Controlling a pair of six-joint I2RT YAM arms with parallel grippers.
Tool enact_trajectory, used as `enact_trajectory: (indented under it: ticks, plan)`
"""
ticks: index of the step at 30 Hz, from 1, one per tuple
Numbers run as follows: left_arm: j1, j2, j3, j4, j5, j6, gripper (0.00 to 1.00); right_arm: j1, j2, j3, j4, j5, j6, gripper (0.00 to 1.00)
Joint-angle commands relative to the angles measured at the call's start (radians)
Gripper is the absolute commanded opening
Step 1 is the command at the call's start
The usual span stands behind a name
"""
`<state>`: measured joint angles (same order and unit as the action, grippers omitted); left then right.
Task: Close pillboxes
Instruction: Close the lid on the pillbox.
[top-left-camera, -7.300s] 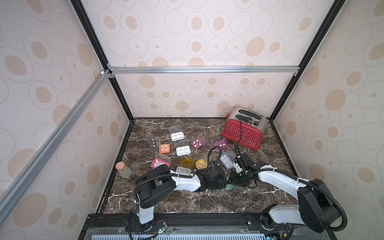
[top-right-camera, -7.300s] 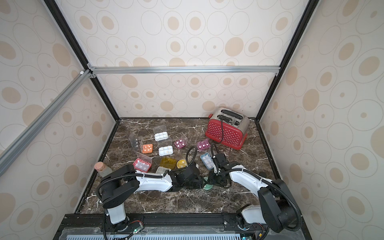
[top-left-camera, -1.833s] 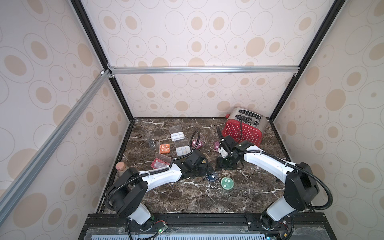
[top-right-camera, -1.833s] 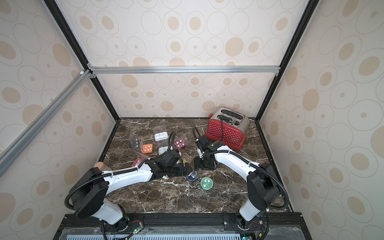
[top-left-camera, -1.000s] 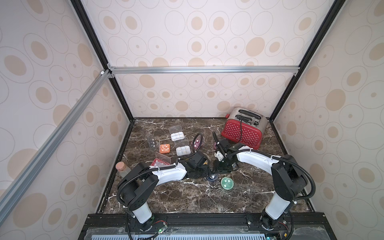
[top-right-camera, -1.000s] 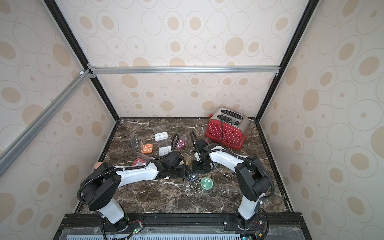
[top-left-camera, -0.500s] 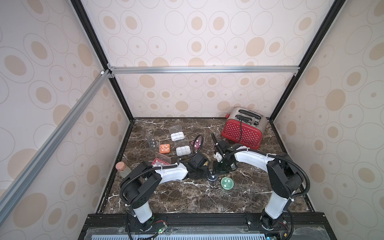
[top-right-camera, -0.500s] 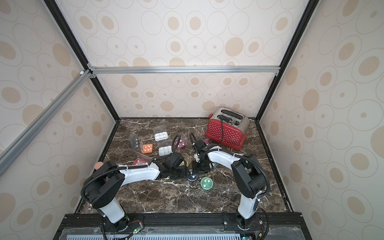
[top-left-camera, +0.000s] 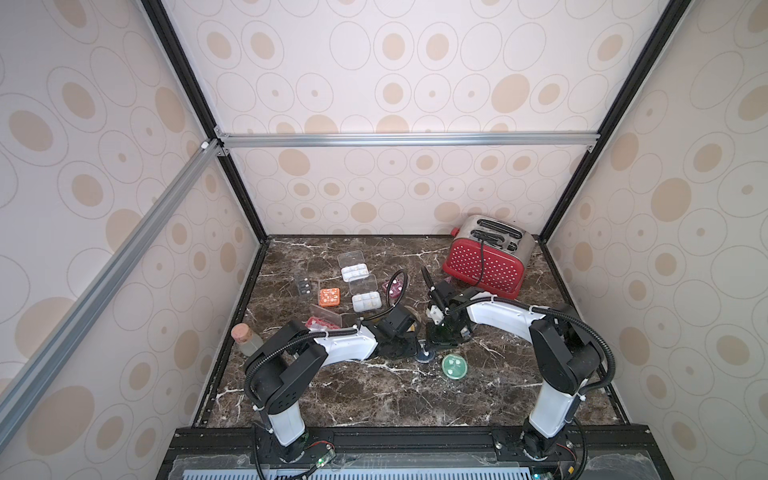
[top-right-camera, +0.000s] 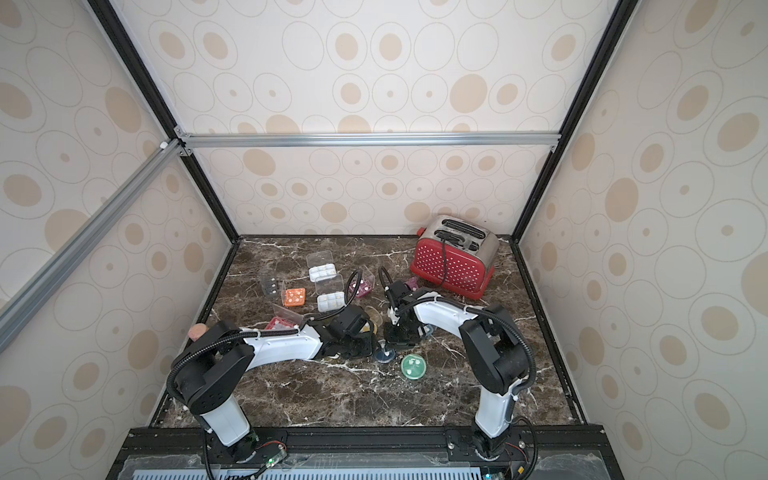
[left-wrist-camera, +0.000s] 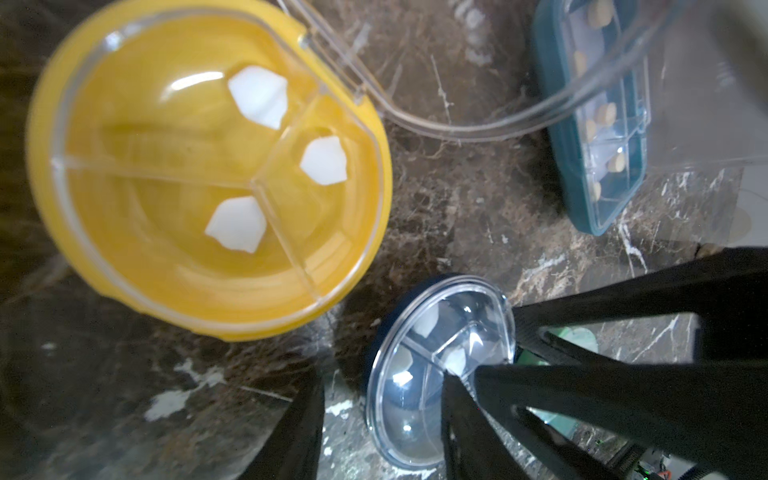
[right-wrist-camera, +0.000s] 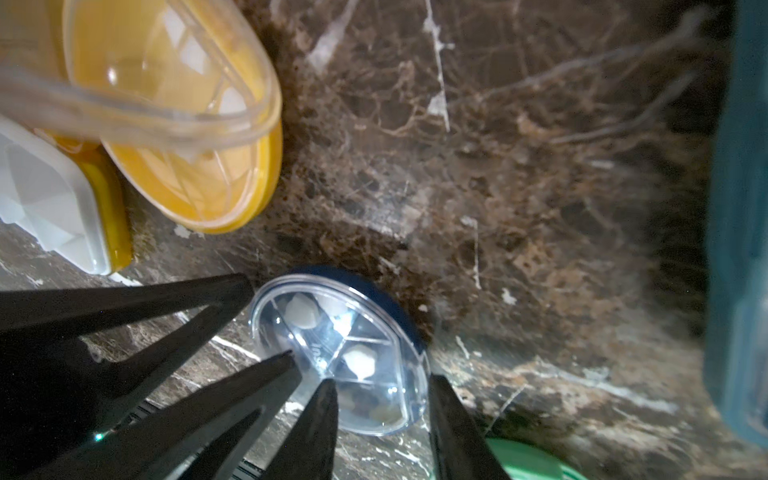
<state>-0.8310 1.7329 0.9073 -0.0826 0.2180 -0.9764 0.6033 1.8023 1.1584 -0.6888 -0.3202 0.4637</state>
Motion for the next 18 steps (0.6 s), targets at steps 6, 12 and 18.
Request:
enact_trajectory:
  ticks: [6, 12, 18]
  plan:
    - [0.006, -0.064, 0.011, -0.107, -0.037, 0.024, 0.48, 0.03, -0.043, 0.039, -0.051, 0.079, -0.026, 0.48]
    - [0.005, -0.214, 0.064, -0.341, -0.152, 0.1, 0.62, 0.109, -0.045, 0.092, -0.123, 0.21, -0.046, 0.68]
    - [0.006, -0.406, 0.013, -0.529, -0.321, 0.116, 0.66, 0.178, 0.013, 0.172, -0.172, 0.326, -0.073, 0.96]
